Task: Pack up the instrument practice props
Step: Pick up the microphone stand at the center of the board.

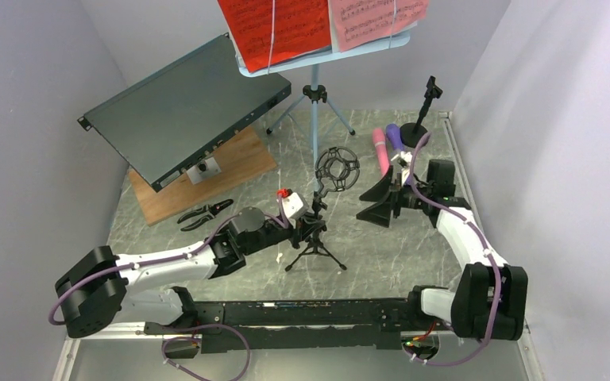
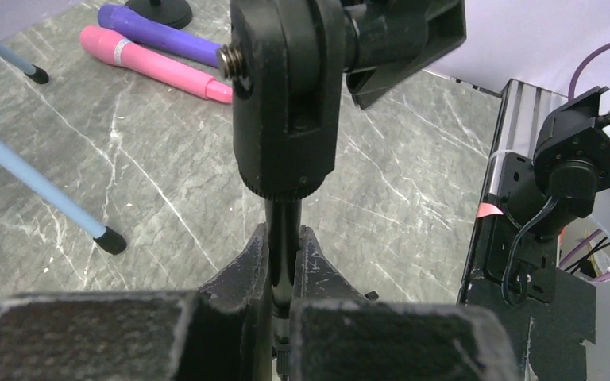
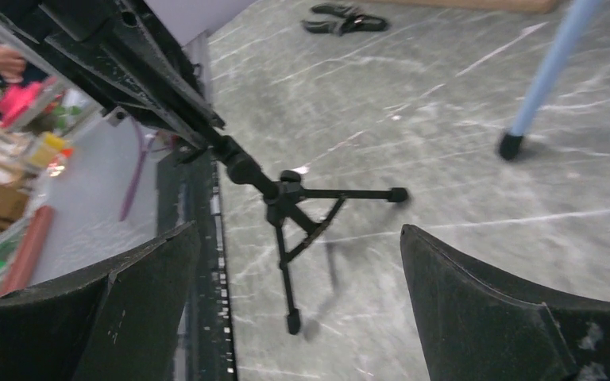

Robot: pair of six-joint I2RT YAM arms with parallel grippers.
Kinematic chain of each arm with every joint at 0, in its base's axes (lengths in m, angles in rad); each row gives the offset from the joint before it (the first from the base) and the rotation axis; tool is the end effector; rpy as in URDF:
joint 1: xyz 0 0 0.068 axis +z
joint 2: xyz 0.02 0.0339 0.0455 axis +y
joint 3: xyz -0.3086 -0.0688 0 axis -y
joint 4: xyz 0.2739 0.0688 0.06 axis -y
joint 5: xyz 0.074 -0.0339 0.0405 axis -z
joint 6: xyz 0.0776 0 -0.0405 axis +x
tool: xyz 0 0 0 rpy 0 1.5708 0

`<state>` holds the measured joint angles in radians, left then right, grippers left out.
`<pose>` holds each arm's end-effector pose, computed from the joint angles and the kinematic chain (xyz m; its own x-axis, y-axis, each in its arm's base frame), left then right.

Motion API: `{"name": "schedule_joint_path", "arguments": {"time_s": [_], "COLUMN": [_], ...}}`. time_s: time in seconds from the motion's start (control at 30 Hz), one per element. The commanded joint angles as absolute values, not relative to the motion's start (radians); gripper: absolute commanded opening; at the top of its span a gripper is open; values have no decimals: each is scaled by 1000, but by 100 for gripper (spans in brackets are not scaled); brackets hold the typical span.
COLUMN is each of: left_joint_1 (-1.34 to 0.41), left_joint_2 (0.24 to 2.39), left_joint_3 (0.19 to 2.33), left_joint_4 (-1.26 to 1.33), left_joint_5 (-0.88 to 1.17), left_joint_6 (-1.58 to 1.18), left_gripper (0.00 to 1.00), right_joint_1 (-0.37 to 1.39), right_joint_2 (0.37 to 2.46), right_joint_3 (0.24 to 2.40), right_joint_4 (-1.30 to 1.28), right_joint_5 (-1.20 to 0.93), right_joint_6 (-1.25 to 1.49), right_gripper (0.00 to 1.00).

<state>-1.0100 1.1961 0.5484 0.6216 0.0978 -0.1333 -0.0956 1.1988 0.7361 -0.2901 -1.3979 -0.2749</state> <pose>0.1600 -0.2690 0.2793 -0.1327 -0.0375 -0.9905 0.8849 0.4456 -0.1354 0.2496 0.0529 0.2727 -0.4652 -0.0023 -0.8852 -0.8577 0.2486 0.4501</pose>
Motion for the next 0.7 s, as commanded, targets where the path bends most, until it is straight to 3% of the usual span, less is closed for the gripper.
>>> {"name": "schedule_joint_path", "arguments": {"time_s": [0.0,0.2,0.67], "left_joint_1": [-1016,-1013,-891], "left_joint_2": [1207,1267,1347], "left_joint_3": [643,735,793], "left_joint_4": [657,653,782], "left_joint_5": [101,169,401], "left_joint_6": [-60,59,-50], "left_gripper": [0,0,0], "right_joint_1": [8,102,147], "right_joint_2": [1220,1279,1313], "right_joint_3": [693,667,702], "right_joint_4": [6,213,143], "right_joint_5": [-1409,-1404,-1417], "right_joint_6": [34,318,273], "right_gripper": [99,99,87]}}
